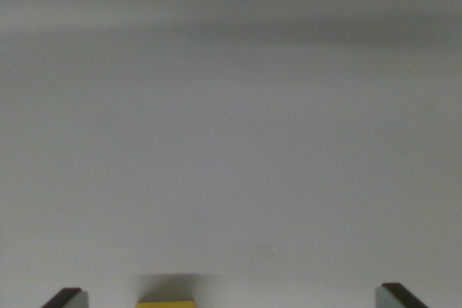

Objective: Pick yellow cube

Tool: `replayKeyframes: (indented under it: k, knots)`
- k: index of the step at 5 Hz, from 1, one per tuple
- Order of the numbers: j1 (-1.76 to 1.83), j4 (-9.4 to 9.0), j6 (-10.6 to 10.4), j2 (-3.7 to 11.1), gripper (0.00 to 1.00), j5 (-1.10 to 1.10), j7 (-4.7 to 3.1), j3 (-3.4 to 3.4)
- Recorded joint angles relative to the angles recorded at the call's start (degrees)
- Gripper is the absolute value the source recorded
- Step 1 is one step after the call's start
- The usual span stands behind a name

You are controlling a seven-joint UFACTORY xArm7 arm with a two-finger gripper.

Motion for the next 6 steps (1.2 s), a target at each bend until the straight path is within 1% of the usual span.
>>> replayKeyframes:
  k: [1, 2, 3, 4, 5, 6]
  knots:
    - [0.0, 0.0, 0.0, 0.0, 0.0, 0.0, 0.0, 0.0]
    - [0.35, -2.6, -2.7, 0.67, 0.0, 0.15, 0.38, 0.34]
    - [0.35, -2.6, -2.7, 0.67, 0.0, 0.15, 0.38, 0.34]
    - [0.7, -5.18, -5.4, 1.35, 0.0, 0.3, 0.75, 0.69]
    - [0.7, -5.18, -5.4, 1.35, 0.0, 0.3, 0.75, 0.69]
    - [1.05, -7.74, -8.1, 2.01, 0.0, 0.45, 1.13, 1.02]
